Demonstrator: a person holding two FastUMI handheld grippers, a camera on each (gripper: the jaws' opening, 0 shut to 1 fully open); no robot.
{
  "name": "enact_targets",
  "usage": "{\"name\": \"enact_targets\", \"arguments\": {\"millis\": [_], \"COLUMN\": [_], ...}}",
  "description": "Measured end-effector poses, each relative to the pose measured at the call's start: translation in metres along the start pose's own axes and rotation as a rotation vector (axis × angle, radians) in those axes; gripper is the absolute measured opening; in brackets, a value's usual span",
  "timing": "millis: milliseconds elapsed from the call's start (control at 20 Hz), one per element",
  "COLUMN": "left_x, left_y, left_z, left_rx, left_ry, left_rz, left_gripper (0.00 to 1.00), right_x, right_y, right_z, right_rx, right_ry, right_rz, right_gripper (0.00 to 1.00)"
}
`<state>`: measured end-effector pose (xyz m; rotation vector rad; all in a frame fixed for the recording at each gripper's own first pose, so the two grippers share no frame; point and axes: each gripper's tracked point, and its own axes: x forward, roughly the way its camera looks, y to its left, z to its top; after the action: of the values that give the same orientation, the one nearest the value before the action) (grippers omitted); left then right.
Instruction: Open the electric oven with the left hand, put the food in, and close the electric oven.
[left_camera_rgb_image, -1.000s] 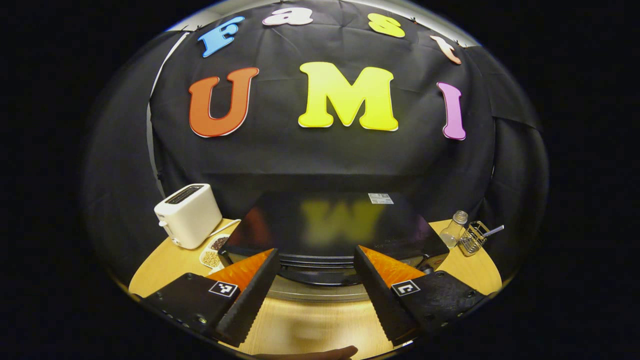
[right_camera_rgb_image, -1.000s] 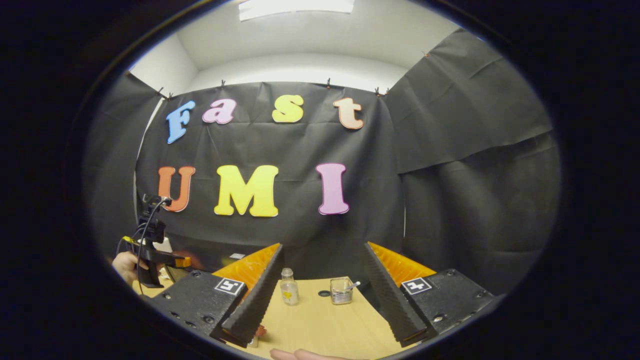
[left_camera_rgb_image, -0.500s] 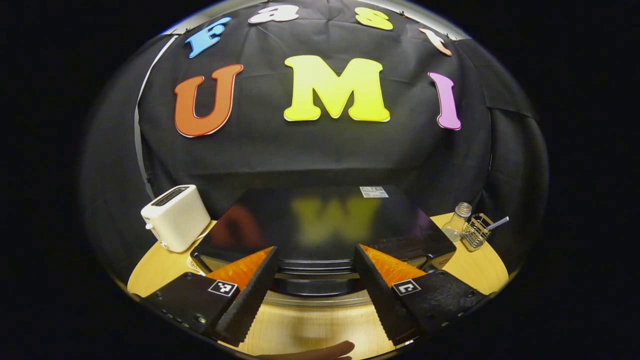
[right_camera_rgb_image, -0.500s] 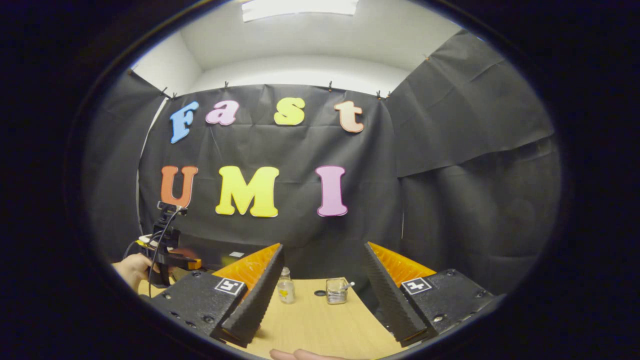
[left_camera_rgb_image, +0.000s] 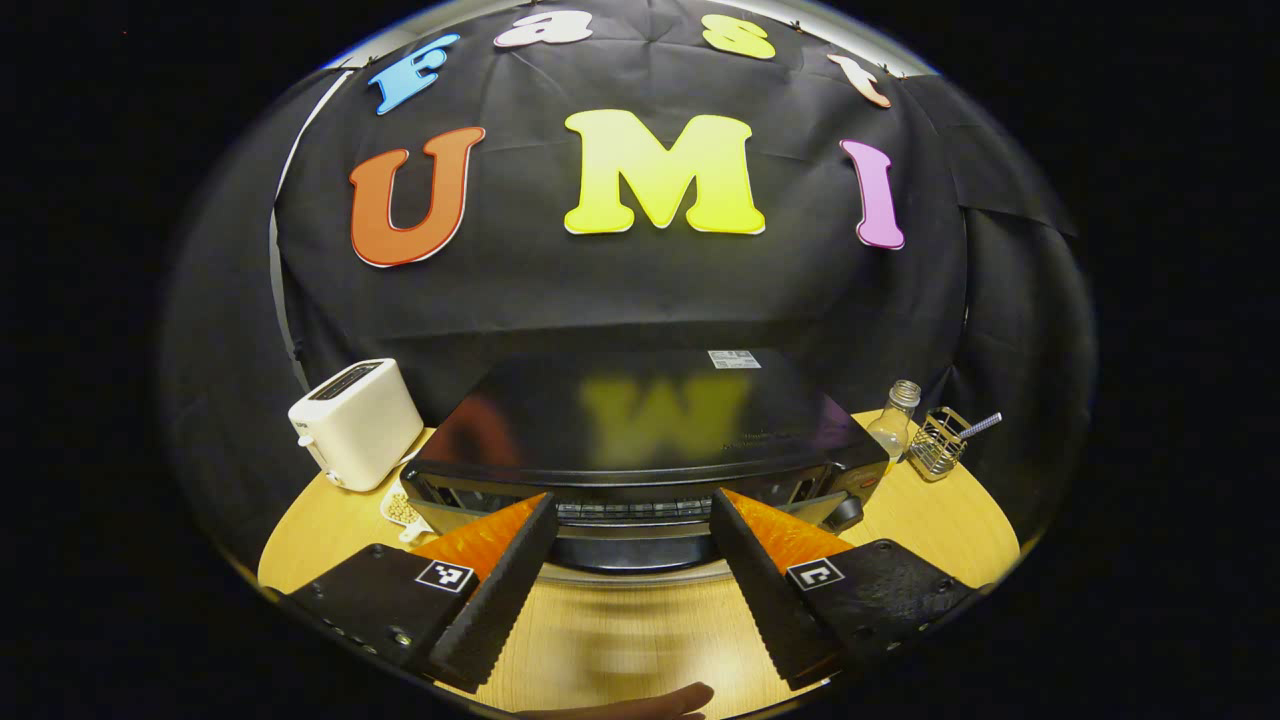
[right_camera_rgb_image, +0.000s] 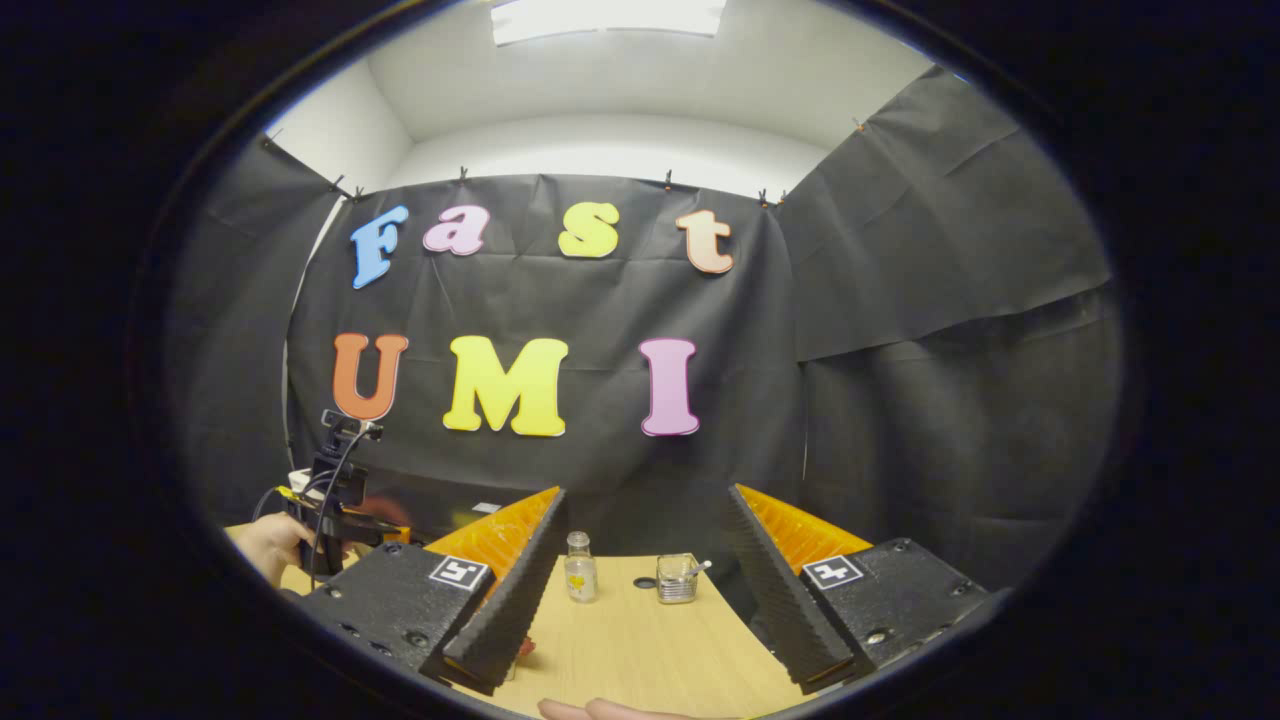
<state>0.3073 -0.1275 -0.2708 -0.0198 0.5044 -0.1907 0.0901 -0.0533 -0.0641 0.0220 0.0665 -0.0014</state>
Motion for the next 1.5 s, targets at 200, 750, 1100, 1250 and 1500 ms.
{"name": "enact_targets", "arguments": {"millis": [200,750,1100,1250,1500], "left_x": [-0.019,-0.053,-0.071,-0.073,-0.074], "left_y": [-0.002,-0.008,-0.014,-0.015,-0.021], "left_z": [-0.017,-0.062,-0.11,-0.126,-0.159], "left_rx": [-0.01,0.007,-0.004,0.019,0.004], "left_ry": [-0.011,-0.044,-0.038,-0.062,-0.005], "left_rz": [0.002,0.031,0.026,0.028,0.006], "left_gripper": [0.98,0.97,0.96,0.95,0.95], "right_x": [-0.015,-0.033,-0.04,-0.04,-0.041], "right_y": [0.003,0.014,0.017,0.017,0.018], "right_z": [0.008,0.012,0.005,0.001,-0.005], "right_rx": [0.0,-0.01,-0.005,-0.002,0.001], "right_ry": [-0.025,-0.032,-0.024,-0.018,-0.002], "right_rz": [0.0,0.009,0.011,0.01,0.011], "right_gripper": [0.99,0.99,0.96,0.99,0.99]}}
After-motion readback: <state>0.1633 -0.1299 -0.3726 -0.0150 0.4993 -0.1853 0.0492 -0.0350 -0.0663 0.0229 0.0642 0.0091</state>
